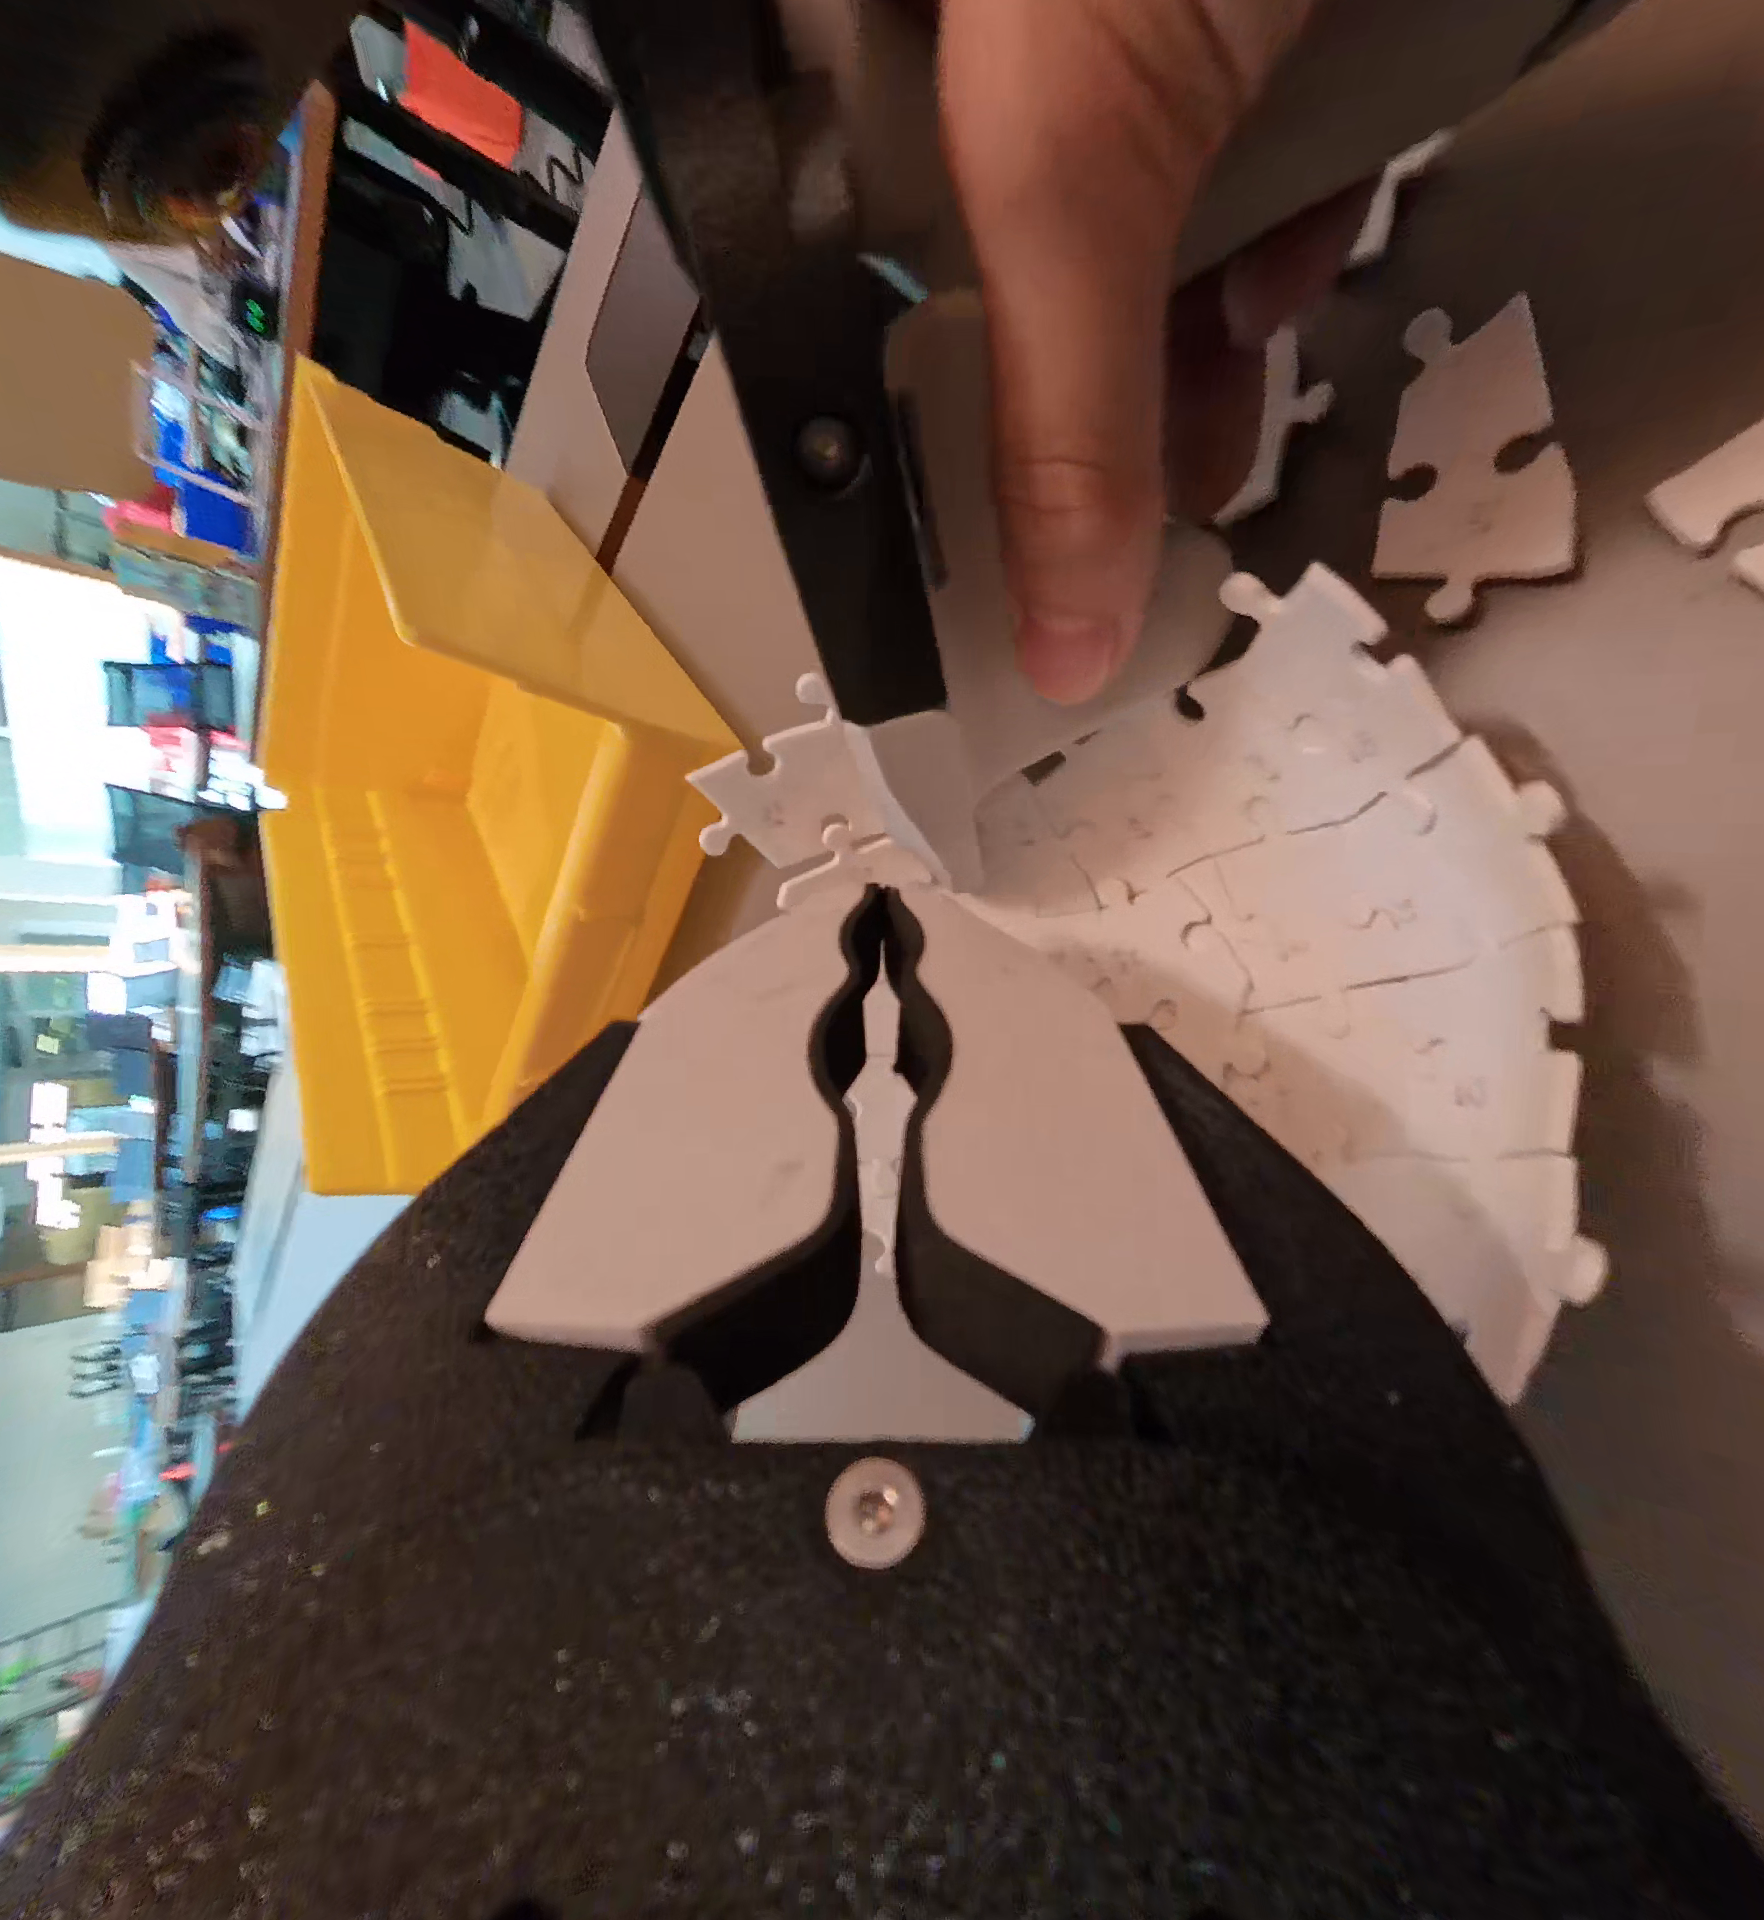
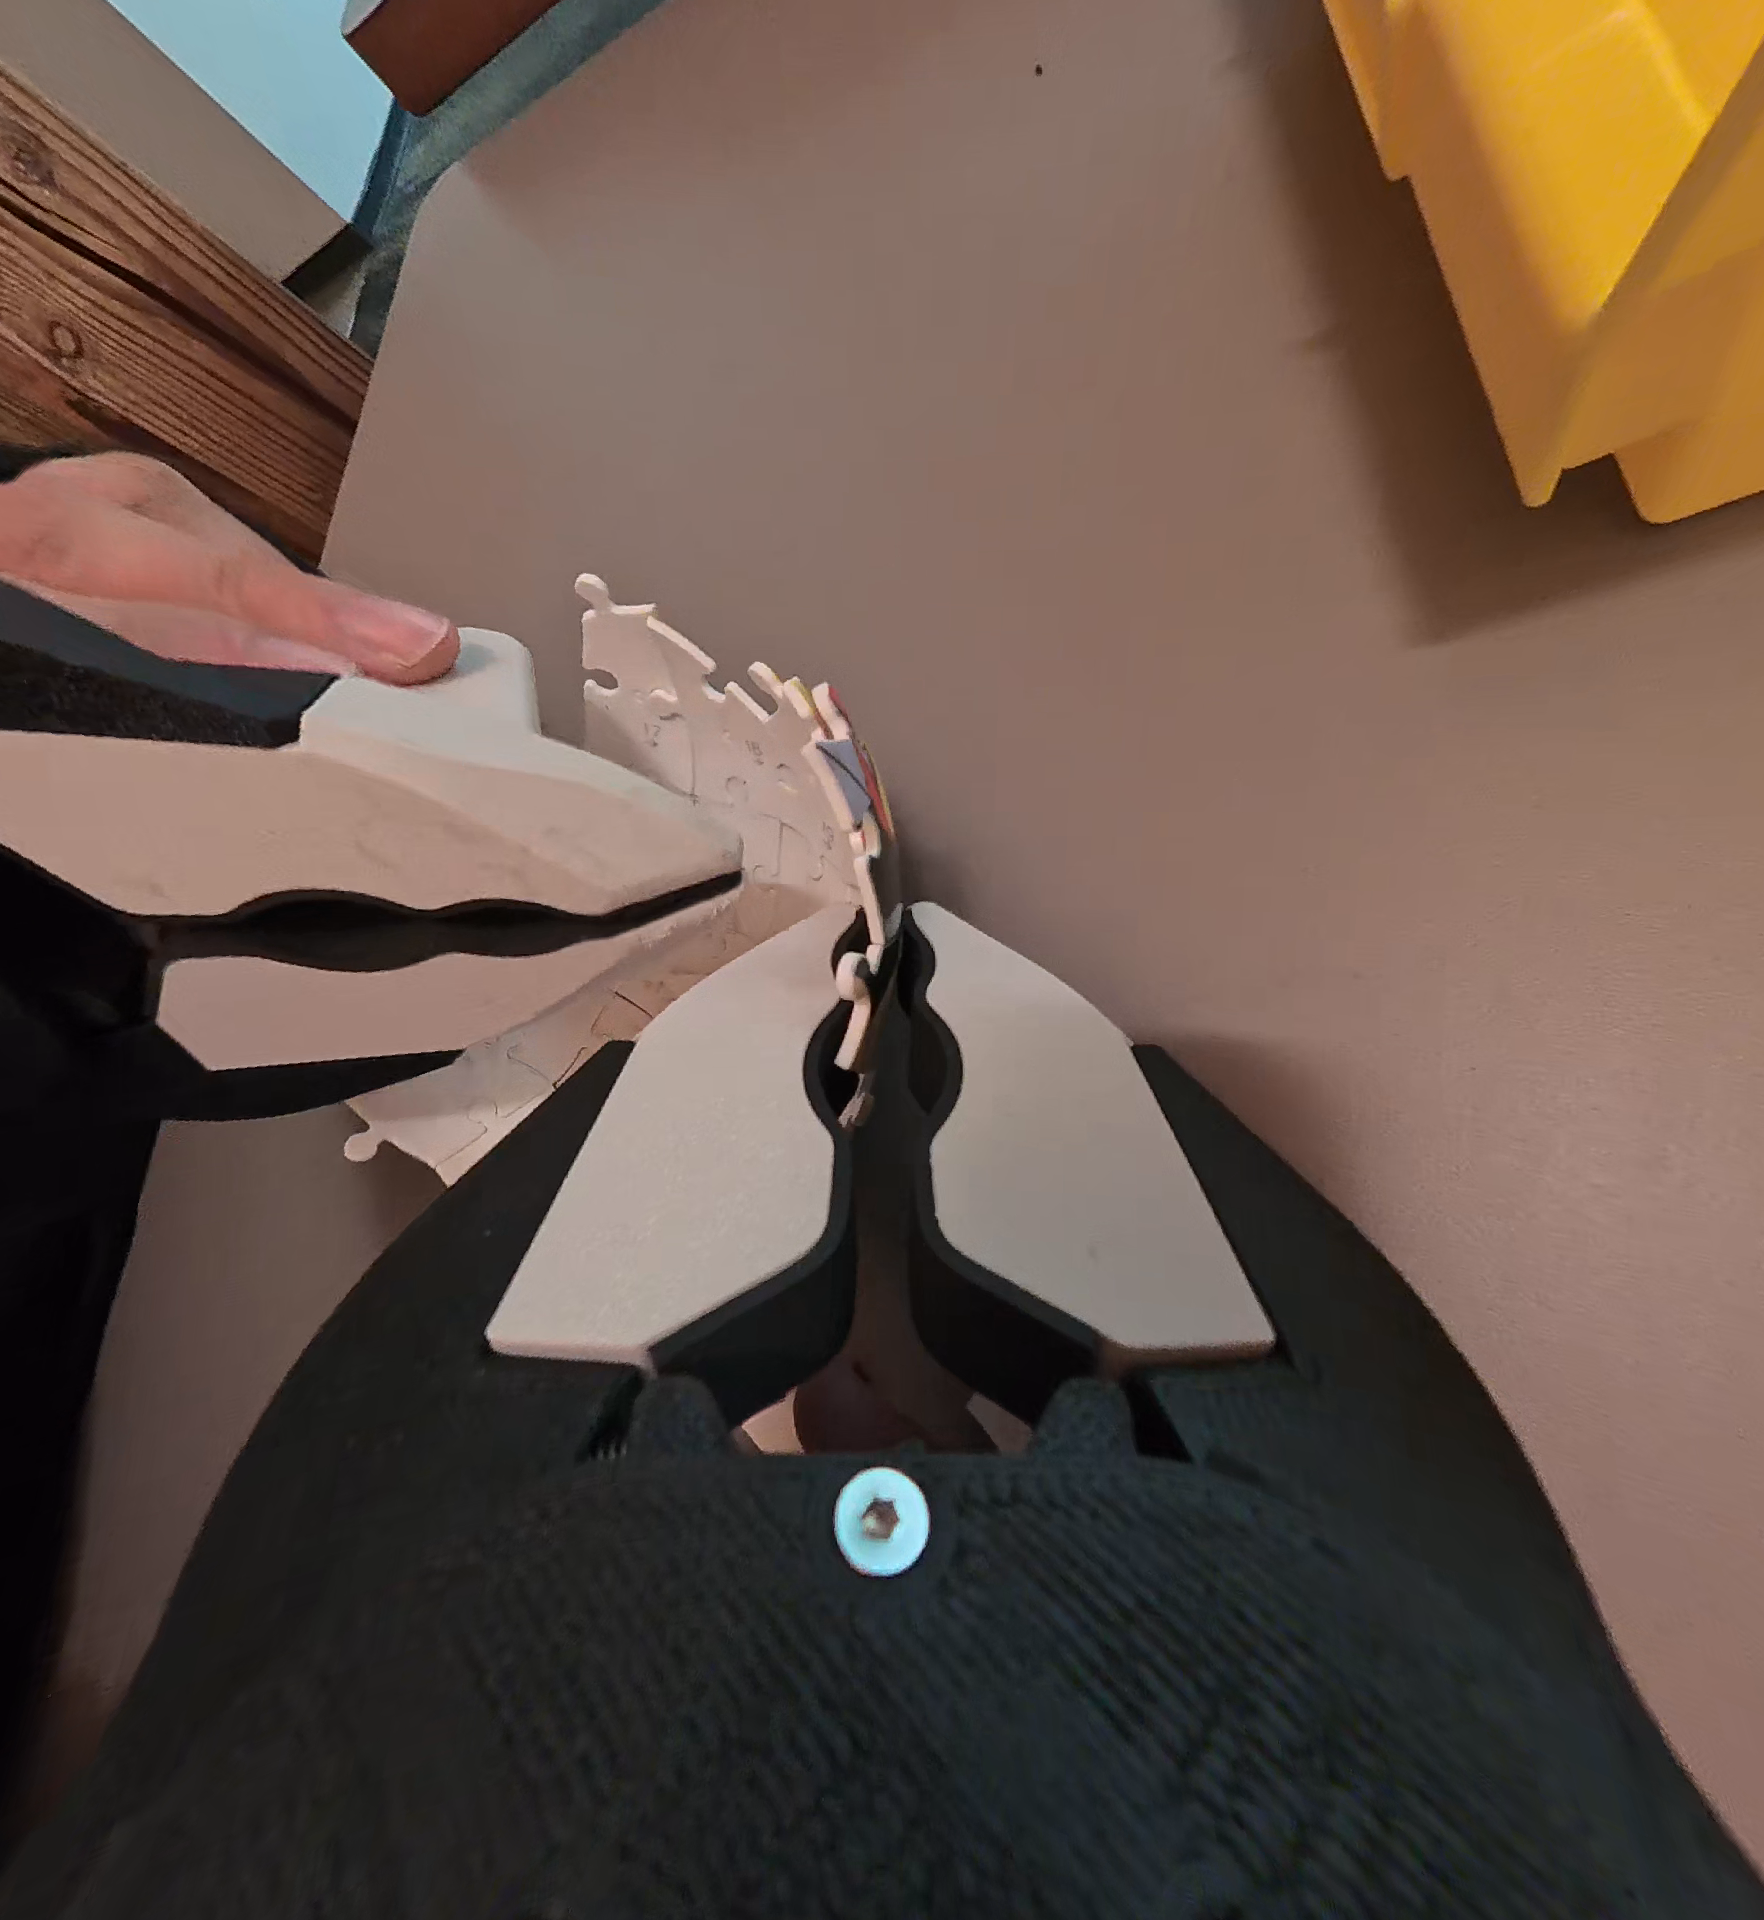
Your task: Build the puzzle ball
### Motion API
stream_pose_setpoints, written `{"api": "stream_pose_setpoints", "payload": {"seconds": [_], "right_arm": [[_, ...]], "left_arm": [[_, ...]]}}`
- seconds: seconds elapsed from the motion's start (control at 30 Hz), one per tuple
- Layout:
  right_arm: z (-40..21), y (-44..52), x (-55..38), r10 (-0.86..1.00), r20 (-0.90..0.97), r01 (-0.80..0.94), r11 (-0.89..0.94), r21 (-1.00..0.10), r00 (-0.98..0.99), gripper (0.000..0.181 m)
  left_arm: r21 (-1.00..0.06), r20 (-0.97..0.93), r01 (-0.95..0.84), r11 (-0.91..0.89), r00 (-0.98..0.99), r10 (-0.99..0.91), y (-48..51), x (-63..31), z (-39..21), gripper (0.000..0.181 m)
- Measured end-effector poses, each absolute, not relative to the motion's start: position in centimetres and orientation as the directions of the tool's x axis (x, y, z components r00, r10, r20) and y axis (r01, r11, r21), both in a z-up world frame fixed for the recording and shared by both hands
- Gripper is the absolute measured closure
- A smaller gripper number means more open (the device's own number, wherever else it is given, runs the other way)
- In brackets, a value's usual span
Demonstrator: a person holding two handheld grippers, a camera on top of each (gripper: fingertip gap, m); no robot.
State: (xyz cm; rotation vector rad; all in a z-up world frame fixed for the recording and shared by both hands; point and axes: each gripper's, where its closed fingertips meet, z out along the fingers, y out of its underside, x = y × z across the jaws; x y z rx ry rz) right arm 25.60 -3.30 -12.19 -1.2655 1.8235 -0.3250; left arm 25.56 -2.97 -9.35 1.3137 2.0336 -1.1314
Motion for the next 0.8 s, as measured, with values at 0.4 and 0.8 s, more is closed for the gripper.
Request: {"api": "stream_pose_setpoints", "payload": {"seconds": [0.4,0.8], "right_arm": [[-11.7,-2.7,25.9,-0.885,-0.462,-0.641,0.386,-0.664,-0.053,0.177],[-11.7,-2.2,26.0,-0.896,-0.443,-0.651,0.343,-0.677,-0.011,0.177]], "left_arm": [[-0.017,-0.866,1.0,0.021,-0.025,0.5,-2.9,26.1,-8.5,0.181],[0.147,-0.819,0.989,0.017,0.112,0.562,-2.8,26.8,-10.2,0.181]]}}
